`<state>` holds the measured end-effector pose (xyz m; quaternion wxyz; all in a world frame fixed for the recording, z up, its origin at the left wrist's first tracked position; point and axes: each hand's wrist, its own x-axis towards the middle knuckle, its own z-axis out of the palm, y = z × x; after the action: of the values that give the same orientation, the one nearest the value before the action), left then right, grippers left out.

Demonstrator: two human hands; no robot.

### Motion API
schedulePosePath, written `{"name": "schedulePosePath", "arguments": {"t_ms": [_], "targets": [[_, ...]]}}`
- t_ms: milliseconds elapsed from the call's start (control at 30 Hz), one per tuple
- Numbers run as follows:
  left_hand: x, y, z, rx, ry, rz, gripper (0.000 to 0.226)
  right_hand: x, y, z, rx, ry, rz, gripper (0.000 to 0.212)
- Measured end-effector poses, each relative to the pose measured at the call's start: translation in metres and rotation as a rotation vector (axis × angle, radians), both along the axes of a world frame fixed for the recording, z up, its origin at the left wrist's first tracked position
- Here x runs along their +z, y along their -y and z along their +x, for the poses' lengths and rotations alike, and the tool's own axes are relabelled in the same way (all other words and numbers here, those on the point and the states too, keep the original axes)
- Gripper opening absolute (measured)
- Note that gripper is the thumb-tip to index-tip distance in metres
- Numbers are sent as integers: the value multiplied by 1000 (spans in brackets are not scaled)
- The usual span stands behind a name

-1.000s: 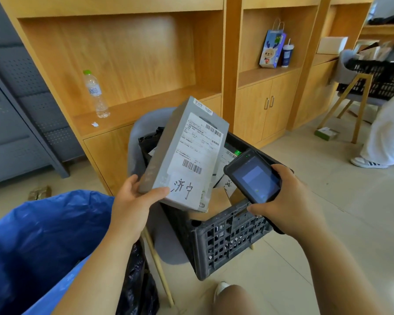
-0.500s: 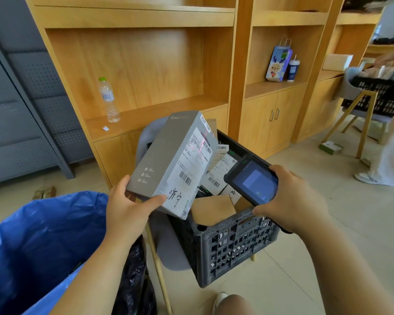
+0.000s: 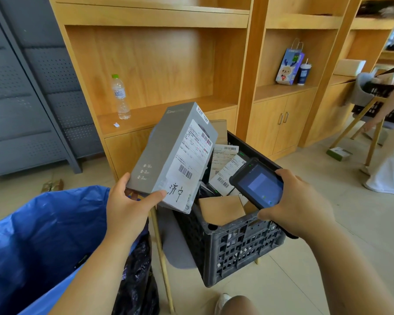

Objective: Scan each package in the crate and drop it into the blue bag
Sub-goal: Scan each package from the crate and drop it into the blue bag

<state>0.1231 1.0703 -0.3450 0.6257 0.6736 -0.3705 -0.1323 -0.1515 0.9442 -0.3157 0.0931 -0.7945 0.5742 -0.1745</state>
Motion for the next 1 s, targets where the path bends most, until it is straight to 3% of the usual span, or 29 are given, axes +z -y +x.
{"name": "schedulePosePath", "arguments": {"t_ms": [267, 433, 567, 700, 1000], "targets": [[-1, -1, 7, 39, 1, -4, 50, 4, -4, -2, 81, 13, 37, 99], [1, 1, 6, 74, 28, 3, 64, 6, -7, -5, 204, -41, 96, 91], [-4, 3, 11, 67, 27, 6, 47, 7, -7, -5, 239, -51, 112, 89], [-4, 3, 12, 85, 37, 18, 57, 7, -6, -5, 257, -55, 125, 89], [-9, 0, 20, 112, 20, 29, 44, 9, -11, 2, 321, -14, 126, 92]]}}
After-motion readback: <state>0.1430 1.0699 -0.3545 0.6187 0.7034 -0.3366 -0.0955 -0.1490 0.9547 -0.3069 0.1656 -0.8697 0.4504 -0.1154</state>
